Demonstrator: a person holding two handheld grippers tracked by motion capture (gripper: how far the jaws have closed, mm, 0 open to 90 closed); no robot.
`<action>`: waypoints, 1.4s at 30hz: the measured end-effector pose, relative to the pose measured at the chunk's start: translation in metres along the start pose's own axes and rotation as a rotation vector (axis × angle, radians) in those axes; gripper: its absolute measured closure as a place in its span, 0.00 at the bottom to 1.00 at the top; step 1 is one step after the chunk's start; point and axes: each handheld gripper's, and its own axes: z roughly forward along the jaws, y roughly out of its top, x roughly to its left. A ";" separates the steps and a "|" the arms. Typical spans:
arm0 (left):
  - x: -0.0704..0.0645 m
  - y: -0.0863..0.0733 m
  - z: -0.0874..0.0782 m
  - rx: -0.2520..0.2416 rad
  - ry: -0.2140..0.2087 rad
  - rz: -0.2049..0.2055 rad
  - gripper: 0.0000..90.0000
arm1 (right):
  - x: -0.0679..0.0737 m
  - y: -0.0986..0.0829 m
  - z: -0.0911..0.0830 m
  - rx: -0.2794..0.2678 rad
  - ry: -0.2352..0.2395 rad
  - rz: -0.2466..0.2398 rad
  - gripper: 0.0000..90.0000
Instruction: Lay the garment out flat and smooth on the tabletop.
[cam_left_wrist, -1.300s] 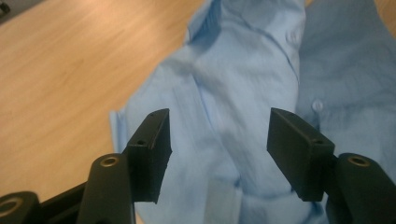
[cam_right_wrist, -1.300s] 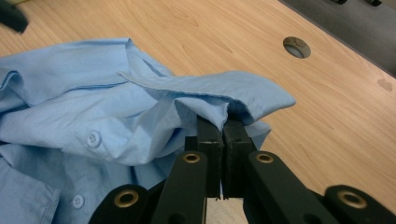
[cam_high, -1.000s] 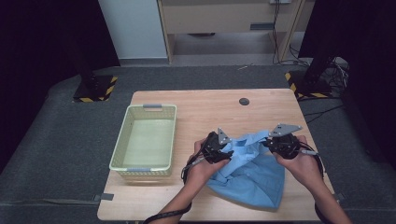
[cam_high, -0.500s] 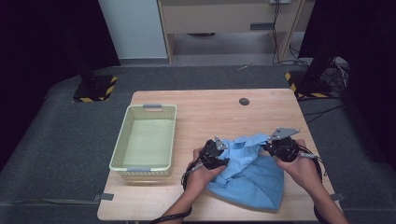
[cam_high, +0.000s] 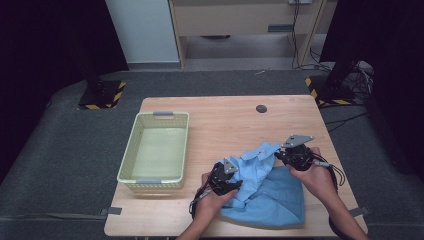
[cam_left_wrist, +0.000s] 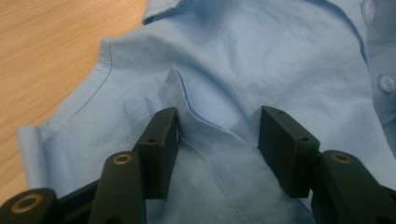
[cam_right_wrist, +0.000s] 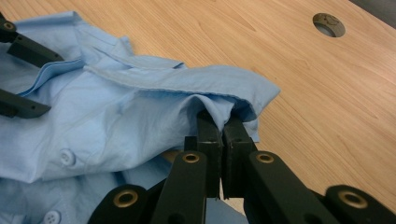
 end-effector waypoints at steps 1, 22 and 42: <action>0.000 0.000 0.000 0.003 0.001 -0.006 0.51 | 0.000 0.000 0.001 0.000 0.001 -0.002 0.98; 0.015 0.056 0.011 0.034 0.082 0.138 0.41 | 0.004 0.001 0.005 0.004 0.009 -0.008 0.95; 0.025 0.046 0.033 0.085 -0.048 0.053 0.56 | 0.005 -0.006 0.031 0.010 0.010 0.004 0.64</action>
